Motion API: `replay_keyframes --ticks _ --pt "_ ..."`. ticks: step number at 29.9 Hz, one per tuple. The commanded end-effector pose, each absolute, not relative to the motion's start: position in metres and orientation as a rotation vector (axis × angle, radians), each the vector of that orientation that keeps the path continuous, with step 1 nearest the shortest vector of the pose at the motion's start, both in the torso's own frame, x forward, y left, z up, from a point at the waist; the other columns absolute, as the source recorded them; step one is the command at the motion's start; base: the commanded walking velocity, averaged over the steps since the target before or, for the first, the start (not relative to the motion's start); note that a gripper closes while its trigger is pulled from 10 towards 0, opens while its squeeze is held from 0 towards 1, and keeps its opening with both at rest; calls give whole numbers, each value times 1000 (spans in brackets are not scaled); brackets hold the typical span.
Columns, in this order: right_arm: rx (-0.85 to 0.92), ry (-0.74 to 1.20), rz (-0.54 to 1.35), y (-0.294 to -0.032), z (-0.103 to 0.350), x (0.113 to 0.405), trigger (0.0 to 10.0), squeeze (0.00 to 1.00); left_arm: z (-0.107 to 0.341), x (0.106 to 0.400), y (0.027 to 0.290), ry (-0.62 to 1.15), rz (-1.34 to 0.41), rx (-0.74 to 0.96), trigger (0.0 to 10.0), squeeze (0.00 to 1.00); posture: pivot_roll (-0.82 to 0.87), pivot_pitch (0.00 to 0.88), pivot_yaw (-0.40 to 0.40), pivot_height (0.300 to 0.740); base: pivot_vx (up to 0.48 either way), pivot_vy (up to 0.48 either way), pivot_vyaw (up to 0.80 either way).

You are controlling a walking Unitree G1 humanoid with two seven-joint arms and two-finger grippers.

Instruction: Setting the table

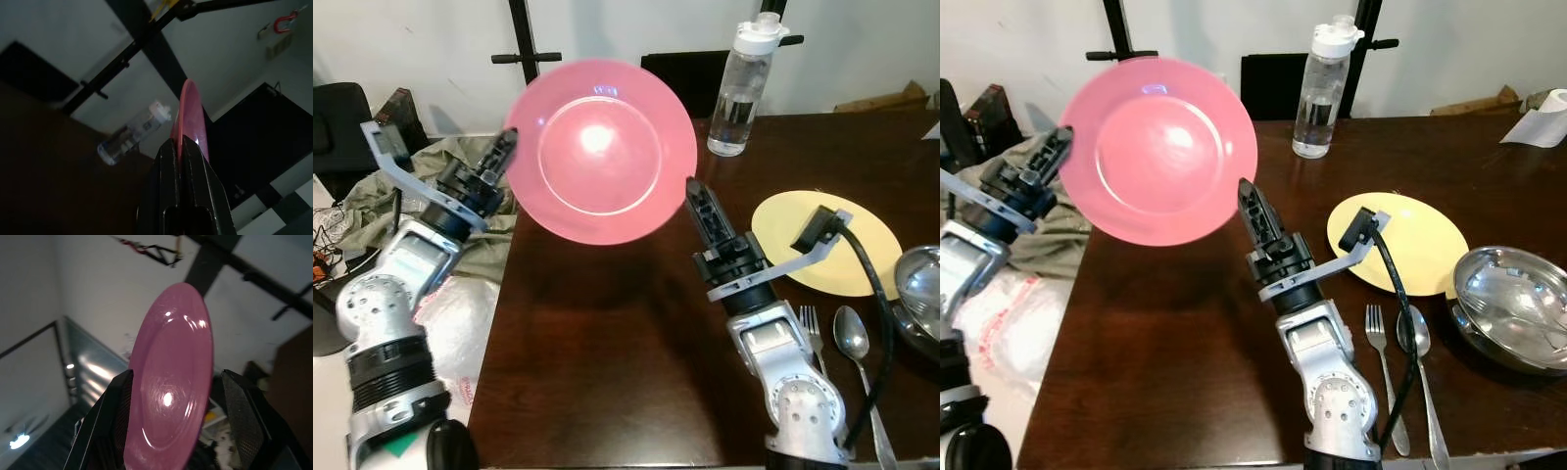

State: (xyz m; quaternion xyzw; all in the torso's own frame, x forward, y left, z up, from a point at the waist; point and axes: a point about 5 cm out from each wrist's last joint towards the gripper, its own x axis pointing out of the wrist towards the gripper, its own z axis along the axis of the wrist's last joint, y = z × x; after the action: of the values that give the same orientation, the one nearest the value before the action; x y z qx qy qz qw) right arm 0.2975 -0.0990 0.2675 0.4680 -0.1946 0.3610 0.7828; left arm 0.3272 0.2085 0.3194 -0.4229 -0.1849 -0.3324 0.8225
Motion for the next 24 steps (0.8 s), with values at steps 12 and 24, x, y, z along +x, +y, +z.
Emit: replay_keyframes --ticks 12,24 --pt "1021 -441 955 -96 289 297 10000 0 359 300 222 -535 -753 -854 10000 0 65 128 126 740 0 0 0" --pt "995 -376 981 -89 281 296 10000 0 352 298 194 -461 -832 -917 10000 0 62 130 129 740 0 0 0"
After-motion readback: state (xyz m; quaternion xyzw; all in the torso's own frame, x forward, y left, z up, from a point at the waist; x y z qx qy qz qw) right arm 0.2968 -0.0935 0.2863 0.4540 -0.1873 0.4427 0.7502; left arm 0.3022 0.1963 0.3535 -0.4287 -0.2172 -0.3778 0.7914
